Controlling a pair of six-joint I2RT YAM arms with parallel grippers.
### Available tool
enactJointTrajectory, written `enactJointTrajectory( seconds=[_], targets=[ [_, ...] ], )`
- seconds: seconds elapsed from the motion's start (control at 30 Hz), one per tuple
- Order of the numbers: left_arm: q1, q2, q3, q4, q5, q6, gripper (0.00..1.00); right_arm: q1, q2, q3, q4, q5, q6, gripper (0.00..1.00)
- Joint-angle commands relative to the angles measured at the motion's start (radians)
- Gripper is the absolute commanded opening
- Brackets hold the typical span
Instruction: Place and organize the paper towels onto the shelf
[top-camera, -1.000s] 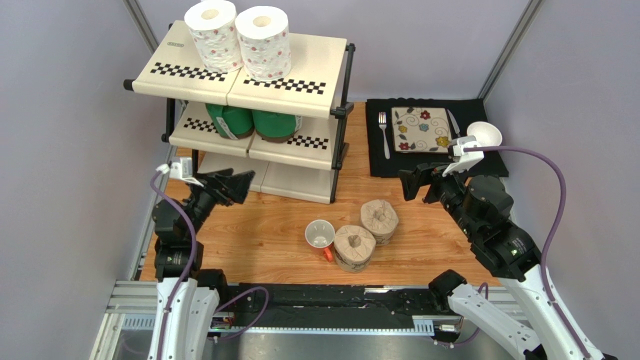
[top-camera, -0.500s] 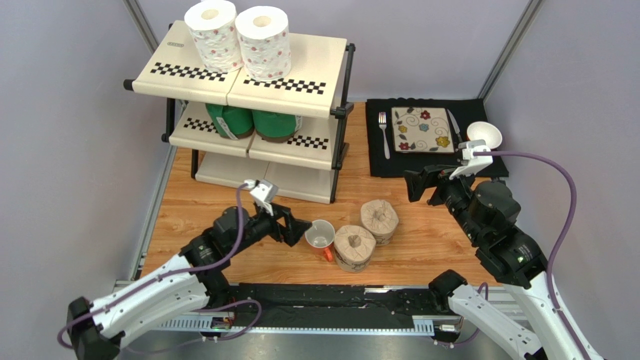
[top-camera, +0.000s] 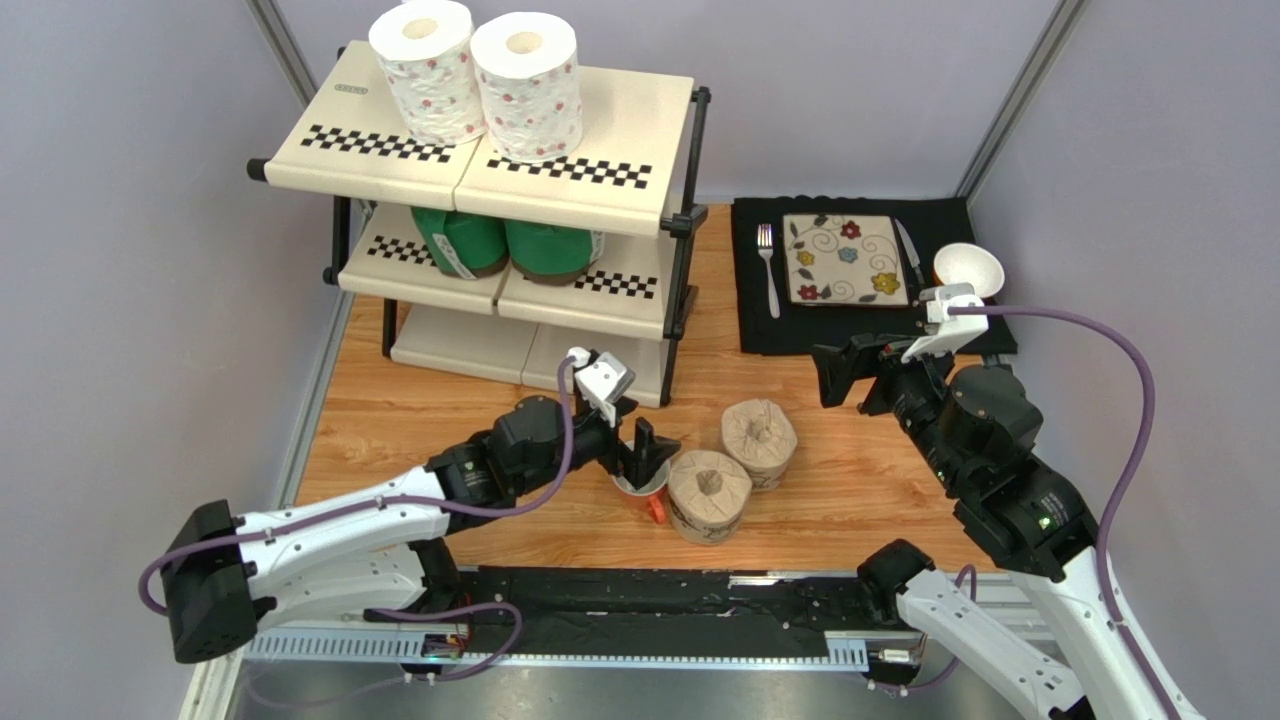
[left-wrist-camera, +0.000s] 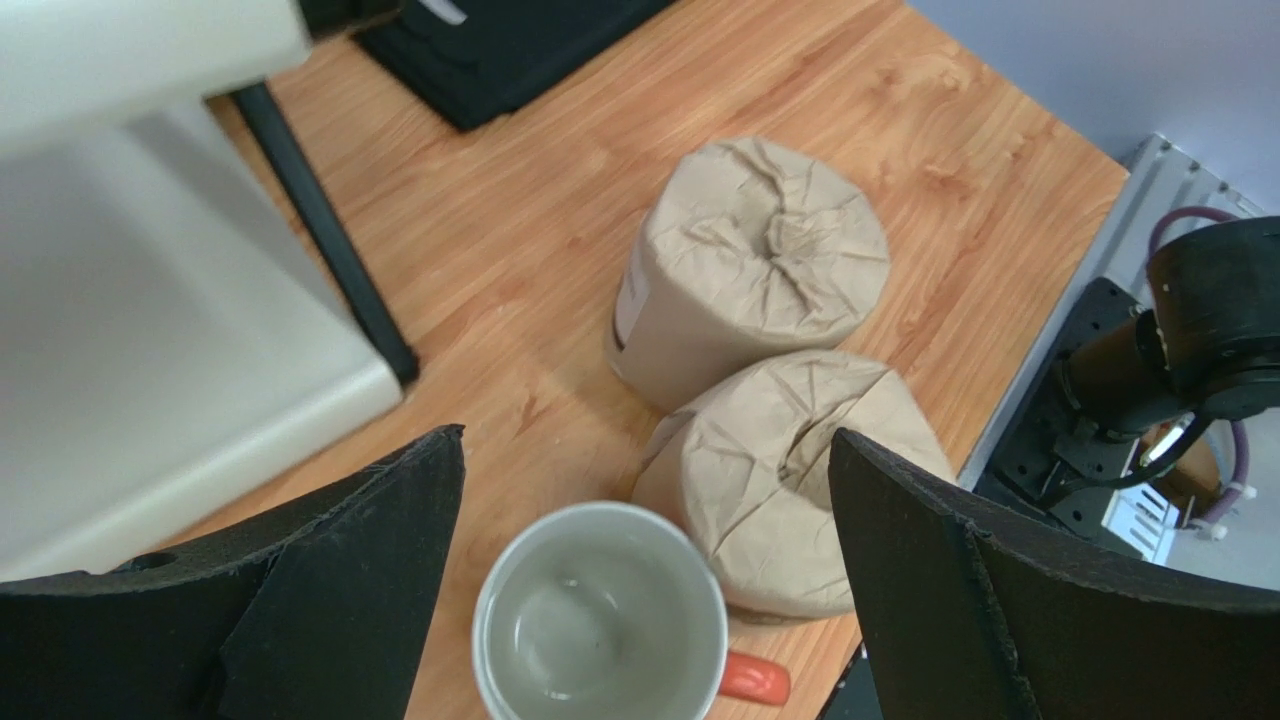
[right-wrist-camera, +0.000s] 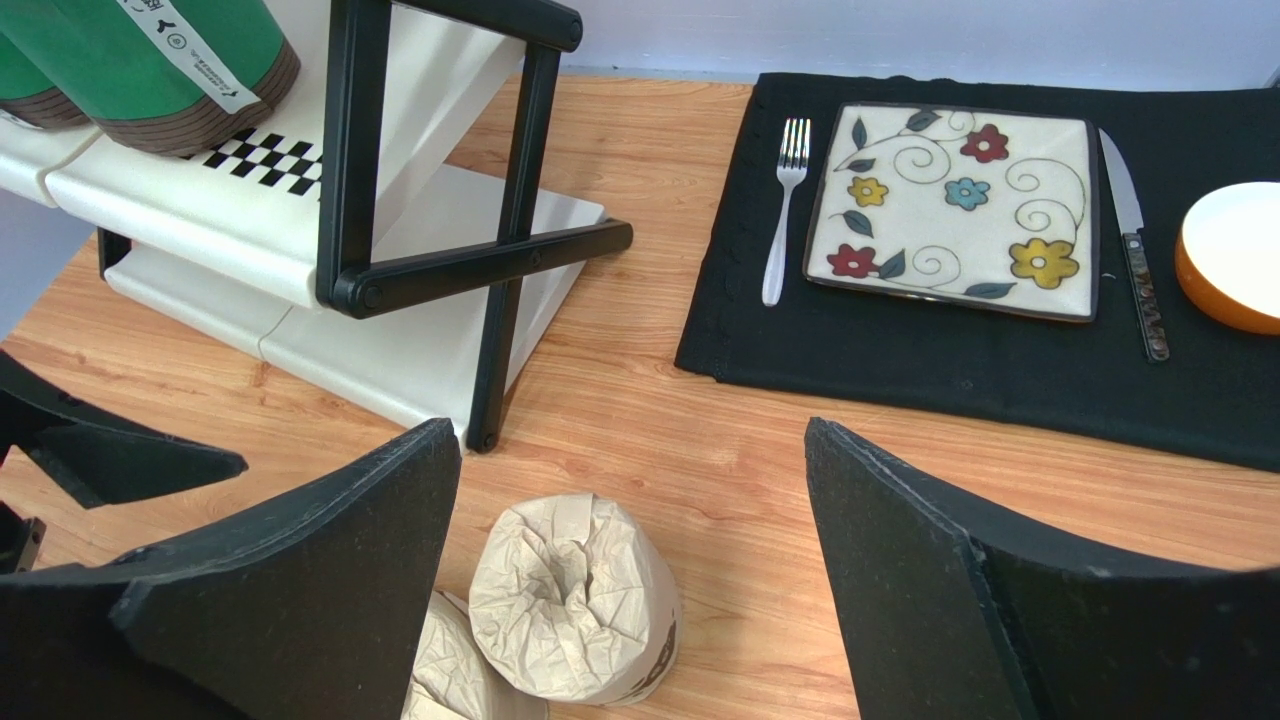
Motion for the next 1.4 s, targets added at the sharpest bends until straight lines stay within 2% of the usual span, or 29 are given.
enactJointTrajectory(
  seconds=[0.0, 0.2, 0.5, 1.1, 1.37],
  targets=[
    [-0.008, 0.085, 0.108, 0.055, 0.138, 0.133, 0.99, 0.003, -0.008, 0.025, 0.013, 0.013, -0.014, 0.89],
    [-0.008, 0.203, 0.250, -0.128, 0.284, 0.255, 0.99, 0.003, -0.011, 0.024, 0.009, 0.022, -0.020, 0.90],
    [-0.008, 0.323, 0.300, -0.209, 0.407, 0.281, 0.99, 0.003, -0.008, 0.016, 0.014, 0.017, -0.014, 0.90],
    [0.011, 0.447, 0.342, -0.197, 0.416, 0.311, 0.99, 0.001, -0.010, 0.007, 0.008, 0.030, -0.028, 0.90],
    [0.021, 0.507, 0.370, -0.201, 0.414, 0.305, 0.93, 0.003, -0.011, 0.002, 0.006, 0.033, -0.030, 0.90]
  ],
)
